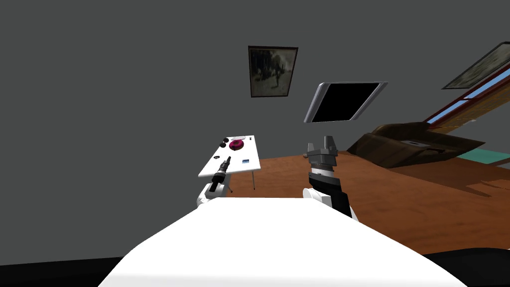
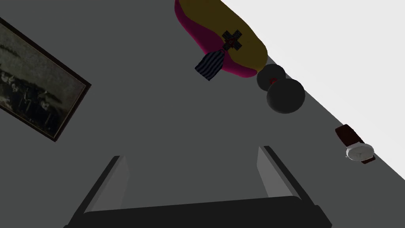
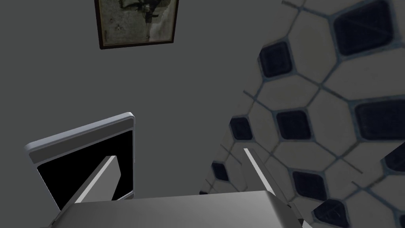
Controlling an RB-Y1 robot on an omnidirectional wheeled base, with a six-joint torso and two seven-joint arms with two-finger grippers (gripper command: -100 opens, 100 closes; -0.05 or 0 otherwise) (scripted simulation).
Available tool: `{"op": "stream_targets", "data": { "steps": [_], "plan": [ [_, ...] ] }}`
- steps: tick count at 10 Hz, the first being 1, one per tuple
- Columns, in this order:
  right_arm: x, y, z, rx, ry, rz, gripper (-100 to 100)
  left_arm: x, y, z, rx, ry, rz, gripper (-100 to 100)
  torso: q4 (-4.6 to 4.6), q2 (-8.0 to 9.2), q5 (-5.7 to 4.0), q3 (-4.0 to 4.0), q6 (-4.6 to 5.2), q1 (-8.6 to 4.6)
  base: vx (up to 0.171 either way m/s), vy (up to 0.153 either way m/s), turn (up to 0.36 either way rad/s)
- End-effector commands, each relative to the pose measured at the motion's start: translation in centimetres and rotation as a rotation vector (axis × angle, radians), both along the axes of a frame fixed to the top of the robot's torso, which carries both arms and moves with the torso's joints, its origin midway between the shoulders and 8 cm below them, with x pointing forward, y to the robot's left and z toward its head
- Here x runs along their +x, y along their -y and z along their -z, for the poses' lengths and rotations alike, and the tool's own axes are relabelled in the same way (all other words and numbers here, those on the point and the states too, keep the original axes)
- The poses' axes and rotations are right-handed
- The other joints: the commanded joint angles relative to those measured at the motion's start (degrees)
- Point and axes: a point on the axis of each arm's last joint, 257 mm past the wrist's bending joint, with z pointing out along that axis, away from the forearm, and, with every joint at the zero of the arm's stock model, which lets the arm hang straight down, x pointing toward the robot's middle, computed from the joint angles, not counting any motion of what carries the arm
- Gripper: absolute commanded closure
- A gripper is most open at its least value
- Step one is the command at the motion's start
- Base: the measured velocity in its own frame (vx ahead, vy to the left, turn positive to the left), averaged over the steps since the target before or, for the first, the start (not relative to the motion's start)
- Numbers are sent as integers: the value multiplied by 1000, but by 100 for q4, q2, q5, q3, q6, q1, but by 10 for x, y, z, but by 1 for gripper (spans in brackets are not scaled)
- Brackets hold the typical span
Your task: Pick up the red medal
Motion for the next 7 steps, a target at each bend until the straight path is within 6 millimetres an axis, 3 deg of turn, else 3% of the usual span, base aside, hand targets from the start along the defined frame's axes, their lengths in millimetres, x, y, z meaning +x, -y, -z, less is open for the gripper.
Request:
{"op": "stream_targets", "data": {
  "steps": [1,4,5,6,7],
  "plan": [
    [0,0,0,0,0,0,0,1,-2,2,-42,12,-26,-100,0,0,0,0,0,0,162,181,-98],
    [0,0,0,0,0,0,0,1,-3,3,-72,19,-44,-100,5,29,-3,16,-1,-17,101,107,-65],
    [0,0,0,0,0,0,0,2,-3,2,-74,20,-45,0,9,49,-7,27,-2,-40,11,12,2],
    [0,0,0,0,0,0,0,10,-6,-9,-73,28,-49,-100,13,67,-12,37,-1,-57,40,3,-27],
    [0,0,0,0,0,0,0,5,-4,-3,-73,26,-46,-100,14,63,-14,36,0,-65,26,1,-8]
  ]
}}
